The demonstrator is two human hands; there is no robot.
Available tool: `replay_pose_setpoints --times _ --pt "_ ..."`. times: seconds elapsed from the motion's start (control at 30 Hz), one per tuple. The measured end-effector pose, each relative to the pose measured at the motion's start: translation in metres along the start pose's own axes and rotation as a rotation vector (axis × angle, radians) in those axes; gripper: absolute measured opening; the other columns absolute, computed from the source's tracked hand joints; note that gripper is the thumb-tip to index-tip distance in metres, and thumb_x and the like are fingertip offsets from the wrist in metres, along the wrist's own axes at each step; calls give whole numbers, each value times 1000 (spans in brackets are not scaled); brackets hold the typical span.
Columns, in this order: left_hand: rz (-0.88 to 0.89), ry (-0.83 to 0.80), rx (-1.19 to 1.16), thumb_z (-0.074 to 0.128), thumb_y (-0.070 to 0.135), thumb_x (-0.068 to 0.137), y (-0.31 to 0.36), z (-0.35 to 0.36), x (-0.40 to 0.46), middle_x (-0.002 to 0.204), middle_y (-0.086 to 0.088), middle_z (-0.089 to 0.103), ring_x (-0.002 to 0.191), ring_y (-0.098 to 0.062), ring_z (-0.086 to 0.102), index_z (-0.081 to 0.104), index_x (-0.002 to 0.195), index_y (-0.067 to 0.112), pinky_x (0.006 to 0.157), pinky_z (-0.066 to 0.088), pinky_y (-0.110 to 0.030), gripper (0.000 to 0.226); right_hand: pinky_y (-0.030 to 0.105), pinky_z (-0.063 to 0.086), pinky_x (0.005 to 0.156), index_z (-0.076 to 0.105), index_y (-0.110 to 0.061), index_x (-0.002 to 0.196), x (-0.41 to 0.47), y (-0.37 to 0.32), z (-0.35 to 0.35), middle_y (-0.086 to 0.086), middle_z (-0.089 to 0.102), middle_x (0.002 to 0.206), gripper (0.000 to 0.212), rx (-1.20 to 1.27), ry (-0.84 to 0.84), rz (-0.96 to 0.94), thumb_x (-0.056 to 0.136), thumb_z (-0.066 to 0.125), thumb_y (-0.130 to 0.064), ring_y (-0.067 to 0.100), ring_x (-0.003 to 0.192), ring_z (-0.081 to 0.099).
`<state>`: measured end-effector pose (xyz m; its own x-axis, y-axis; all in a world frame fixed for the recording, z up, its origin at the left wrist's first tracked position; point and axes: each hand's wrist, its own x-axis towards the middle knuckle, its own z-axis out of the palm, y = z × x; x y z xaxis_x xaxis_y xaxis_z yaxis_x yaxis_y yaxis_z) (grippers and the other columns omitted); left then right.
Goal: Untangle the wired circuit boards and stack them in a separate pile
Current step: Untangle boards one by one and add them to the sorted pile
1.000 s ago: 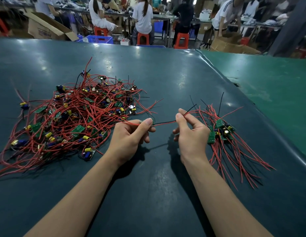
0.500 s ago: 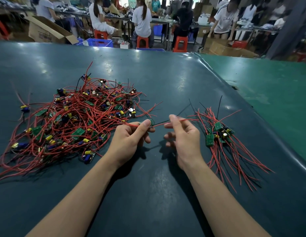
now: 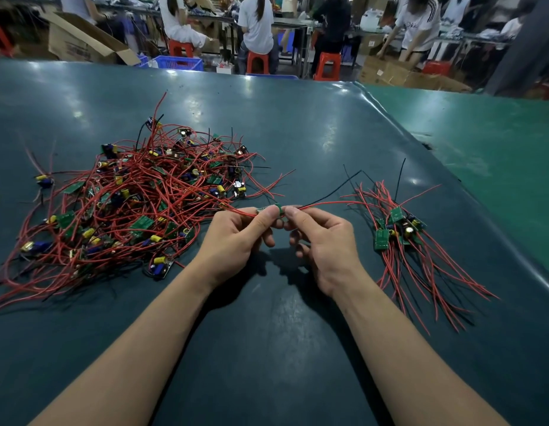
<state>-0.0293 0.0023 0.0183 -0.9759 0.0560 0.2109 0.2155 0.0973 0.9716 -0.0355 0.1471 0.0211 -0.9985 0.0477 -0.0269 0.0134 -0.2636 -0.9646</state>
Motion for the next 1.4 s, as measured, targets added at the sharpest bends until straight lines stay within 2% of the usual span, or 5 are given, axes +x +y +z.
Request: replay_pose_setpoints --times 0.3,0.67,0.9,1.17,1.4 --pt "9 58 -119 60 39 83 2 2 -1 50 -2 56 43 -9 37 72 72 4 47 28 -18 39 17 31 35 64 -10 67 15 -7 -16 -3 60 55 21 192 351 -126 87 71 -8 5 40 43" --pt "45 47 -134 60 24 91 0 4 -2 48 1 57 43 -4 41 69 72 -7 48 32 -13 37 18 31 35 69 -12 72 20 -4 -23 -9 53 50 26 177 484 -229 96 59 -15 5 37 41" --pt "24 248 -241 63 30 91 -5 -5 4 46 2 51 40 -9 34 69 60 13 41 25 -18 36 18 26 37 57 -13 70 25 -15 -39 -5 47 53 28 291 706 -248 98 50 -10 6 35 38" --pt "153 47 -53 61 28 94 -5 1 -1 54 -12 57 46 -18 39 67 77 -6 46 26 -22 38 15 29 34 71 -10 90 -4 -1 2 -6 59 59 21 -10 -102 57 95 62 -28 7 39 41" --pt "144 129 -17 60 26 96 -8 1 -1 51 3 59 43 0 44 72 74 6 49 32 -10 32 16 30 34 74 -10 78 5 -7 -10 -4 57 56 18 108 102 -61 93 66 -18 4 40 41"
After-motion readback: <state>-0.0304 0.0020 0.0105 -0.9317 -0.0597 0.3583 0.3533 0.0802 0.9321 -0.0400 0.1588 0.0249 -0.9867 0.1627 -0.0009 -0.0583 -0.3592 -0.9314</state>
